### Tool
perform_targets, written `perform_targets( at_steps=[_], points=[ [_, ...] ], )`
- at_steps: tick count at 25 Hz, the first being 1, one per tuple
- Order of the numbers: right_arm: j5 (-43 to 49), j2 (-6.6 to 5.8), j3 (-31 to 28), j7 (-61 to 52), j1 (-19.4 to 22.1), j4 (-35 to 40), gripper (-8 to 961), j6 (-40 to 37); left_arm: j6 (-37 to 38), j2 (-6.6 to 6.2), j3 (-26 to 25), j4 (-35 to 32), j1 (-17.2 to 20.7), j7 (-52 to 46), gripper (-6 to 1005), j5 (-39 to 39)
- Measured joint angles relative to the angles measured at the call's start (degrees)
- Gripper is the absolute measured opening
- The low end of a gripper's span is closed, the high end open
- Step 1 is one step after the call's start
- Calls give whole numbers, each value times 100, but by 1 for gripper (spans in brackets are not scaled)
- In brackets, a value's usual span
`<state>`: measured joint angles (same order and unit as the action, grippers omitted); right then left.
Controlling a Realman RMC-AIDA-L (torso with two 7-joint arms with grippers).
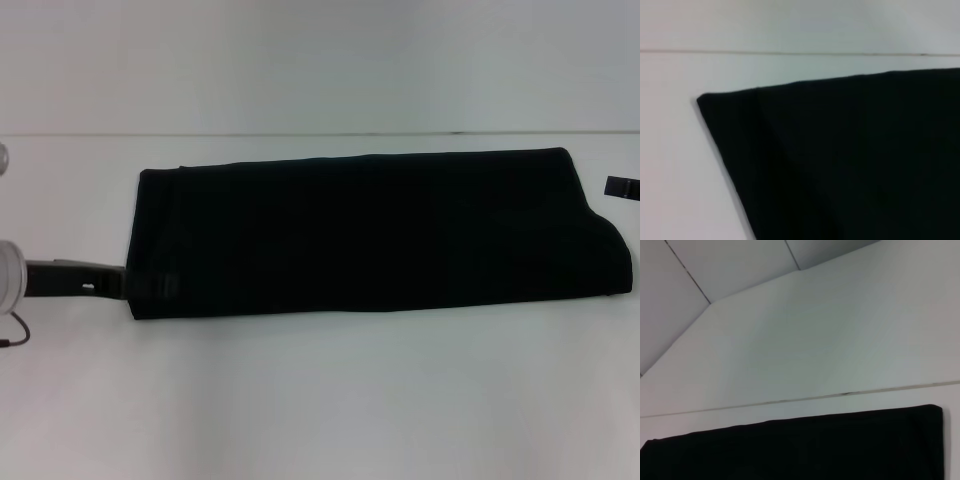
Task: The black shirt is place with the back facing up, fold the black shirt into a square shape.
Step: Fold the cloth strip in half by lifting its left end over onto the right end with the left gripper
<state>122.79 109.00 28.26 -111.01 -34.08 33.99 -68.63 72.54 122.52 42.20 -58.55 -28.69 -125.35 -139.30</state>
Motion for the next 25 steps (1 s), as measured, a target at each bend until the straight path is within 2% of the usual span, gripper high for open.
perform_targets(
  at_steps=[6, 16, 23, 25],
  points=[
    [114, 13, 8, 6, -3, 3, 687, 108, 13, -42, 6, 259, -59, 184, 870, -84],
    [167, 47, 14, 40, -13, 1, 686, 79, 70, -28, 67, 377, -202, 500, 814, -80],
    [167, 9, 47, 7, 8, 1, 684, 73, 24, -191, -146, 718, -385, 466, 774, -60],
    [167, 3, 48, 6, 13, 1, 684, 73, 16, -202, -159, 731, -390, 466, 696, -65]
  ],
)
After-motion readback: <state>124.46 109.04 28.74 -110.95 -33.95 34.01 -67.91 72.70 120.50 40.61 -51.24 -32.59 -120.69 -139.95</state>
